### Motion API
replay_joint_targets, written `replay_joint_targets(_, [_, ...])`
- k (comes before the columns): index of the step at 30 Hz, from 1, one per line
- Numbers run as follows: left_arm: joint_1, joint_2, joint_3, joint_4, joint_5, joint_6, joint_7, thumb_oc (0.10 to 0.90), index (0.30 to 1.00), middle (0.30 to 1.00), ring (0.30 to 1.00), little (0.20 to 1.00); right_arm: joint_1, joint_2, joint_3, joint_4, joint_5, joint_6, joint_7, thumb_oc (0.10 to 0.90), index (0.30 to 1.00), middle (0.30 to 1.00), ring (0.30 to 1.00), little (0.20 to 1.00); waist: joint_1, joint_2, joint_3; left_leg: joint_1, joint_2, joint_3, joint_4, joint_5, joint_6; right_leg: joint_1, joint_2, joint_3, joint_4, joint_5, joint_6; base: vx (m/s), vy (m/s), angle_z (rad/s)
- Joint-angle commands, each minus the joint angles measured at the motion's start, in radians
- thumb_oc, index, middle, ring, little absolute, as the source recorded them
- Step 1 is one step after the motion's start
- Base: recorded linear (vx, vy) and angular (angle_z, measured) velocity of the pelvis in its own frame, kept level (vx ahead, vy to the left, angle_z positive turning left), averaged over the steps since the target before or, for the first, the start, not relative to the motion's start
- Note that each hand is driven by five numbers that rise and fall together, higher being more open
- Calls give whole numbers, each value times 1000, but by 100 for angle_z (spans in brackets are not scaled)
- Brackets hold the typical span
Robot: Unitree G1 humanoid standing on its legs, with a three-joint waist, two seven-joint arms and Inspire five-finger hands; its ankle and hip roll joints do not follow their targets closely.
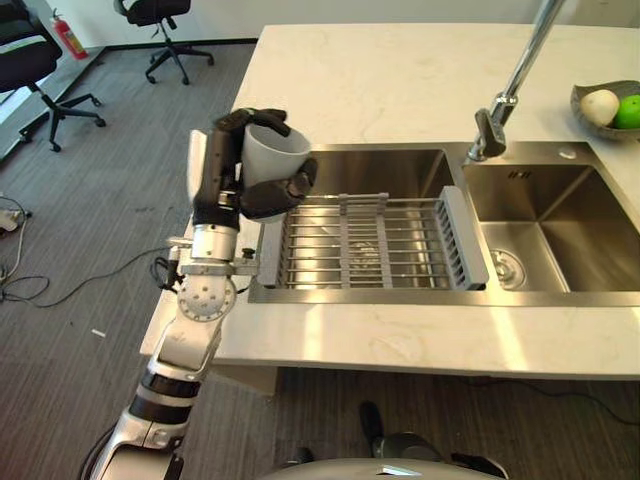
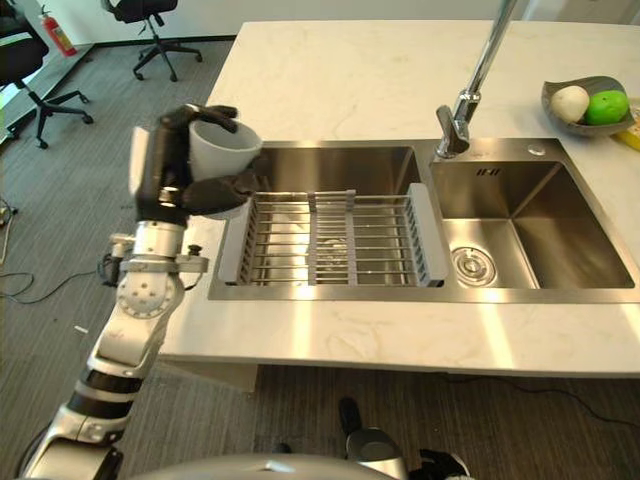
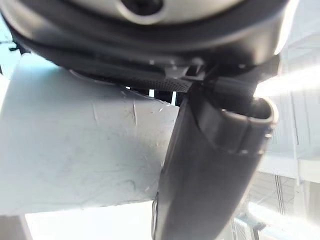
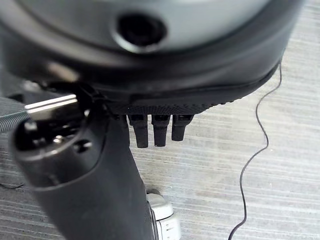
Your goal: Place the dishes in the dishwasher.
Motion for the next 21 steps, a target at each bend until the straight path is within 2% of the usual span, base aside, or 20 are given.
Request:
replay_joint_targets(1, [-51, 23, 127, -60, 6, -127, 120, 400, 300, 300, 300, 300, 20, 7, 22, 44, -2, -30, -29, 800, 900, 900, 900, 900, 20, -46, -71, -74, -36, -52, 6, 59, -48, 97, -34, -29, 20, -128, 63, -5, -31, 16])
replay_joint_targets(5, [72, -2, 229, -70, -12, -156, 170, 400, 300, 300, 300, 300, 22, 4, 16, 41, 2, -39, -39, 800, 900, 900, 900, 900, 73, -41, -52, -82, -33, -94, 6, 82, -57, 106, -37, -67, 20, -140, 55, -12, -45, 23])
replay_joint_targets(6, [74, -3, 230, -72, -12, -155, 170, 400, 300, 300, 300, 300, 22, 4, 17, 41, 2, -40, -39, 800, 900, 900, 900, 900, 70, -41, -53, -82, -33, -96, 6, 83, -58, 107, -37, -69, 20, -140, 55, -74, -56, 50])
replay_joint_targets(9, [125, 2, 289, -72, 24, -166, 225, 400, 300, 300, 300, 300, 2, -21, 14, 27, -11, -46, -52, 800, 900, 900, 900, 900, 134, -35, -7, -159, -45, -142, 46, 123, -77, 94, -57, -135, 20, -142, 58, -139, -60, 50])
replay_joint_targets(10, [125, 1, 289, -73, 25, -166, 226, 400, 300, 300, 300, 300, 2, -21, 14, 28, -11, -46, -52, 800, 900, 900, 900, 900, 130, -36, -8, -164, -46, -146, 50, 122, -77, 92, -58, -139, 20, -143, 58, -173, -80, 78])
replay_joint_targets(11, [118, 11, 293, -75, 34, -164, 239, 400, 300, 300, 300, 300, -7, -38, 20, 21, -20, -48, -59, 800, 900, 900, 900, 900, 171, -34, 18, -224, -52, -171, 62, 158, -98, 88, -74, -184, 20, -152, 59, -200, -94, 88])
replay_joint_targets(12, [103, 9, 284, -79, 26, -168, 243, 400, 300, 300, 300, 300, -14, -46, 25, 19, -30, -49, -64, 800, 900, 900, 900, 900, 191, -35, 29, -259, -60, -200, 60, 179, -108, 70, -84, -216, 20, -145, 59, -200, -95, 100])
replay_joint_targets(13, [101, 9, 283, -80, 26, -168, 242, 400, 300, 300, 300, 300, -16, -46, 22, 20, -30, -49, -64, 800, 900, 900, 900, 900, 185, -35, 26, -267, -63, -208, 61, 183, -108, 66, -85, -224, 20, -146, 59, -141, -73, 113])
replay_joint_targets(14, [94, 10, 279, -80, 28, -164, 250, 400, 300, 300, 300, 300, -21, -54, 30, 22, -47, -49, -68, 800, 900, 900, 900, 900, 200, -33, 26, -285, -68, -240, 42, 205, -117, 51, -87, -250, 20, -142, 59, -134, -77, 133])
replay_joint_targets(15, [84, 16, 277, -86, 38, -160, 257, 400, 300, 300, 300, 300, -27, -63, 32, 21, -54, -54, -71, 800, 900, 900, 900, 900, 200, -33, 28, -292, -62, -248, 41, 203, -117, 34, -93, -281, 21, -140, 59, -232, -104, 123])
replay_joint_targets(17, [60, 20, 263, -96, 60, -152, 274, 400, 300, 300, 300, 300, -25, -74, 13, 15, -43, -68, -82, 800, 900, 900, 900, 900, 171, -37, 19, -274, -15, -165, 102, 168, -108, -6, -110, -344, 33, -126, 56, -280, -52, 79])
replay_joint_targets(18, [48, 19, 259, -106, 77, -154, 280, 400, 300, 300, 300, 300, -18, -74, -9, 9, -23, -76, -85, 800, 900, 900, 900, 900, 146, -45, 8, -245, 36, -66, 129, 149, -110, -10, -129, -397, 36, -124, 56, -351, 20, 225])
replay_joint_targets(19, [-2, 29, 243, -131, 132, -153, 298, 400, 300, 300, 300, 300, 1, -51, -61, -4, 55, -96, -91, 800, 900, 900, 900, 900, 79, -56, -14, -153, 151, 143, 191, 125, -132, -20, -168, -511, 40, -109, 60, -262, 50, 249])
replay_joint_targets(21, [-49, 45, 220, -143, 172, -157, 328, 400, 300, 300, 300, 300, 11, -26, -79, -5, 91, -98, -94, 800, 900, 900, 900, 900, 40, -53, -26, -52, 244, 243, 211, 118, -188, 3, -189, -590, 34, -116, 72, -207, 116, 227])
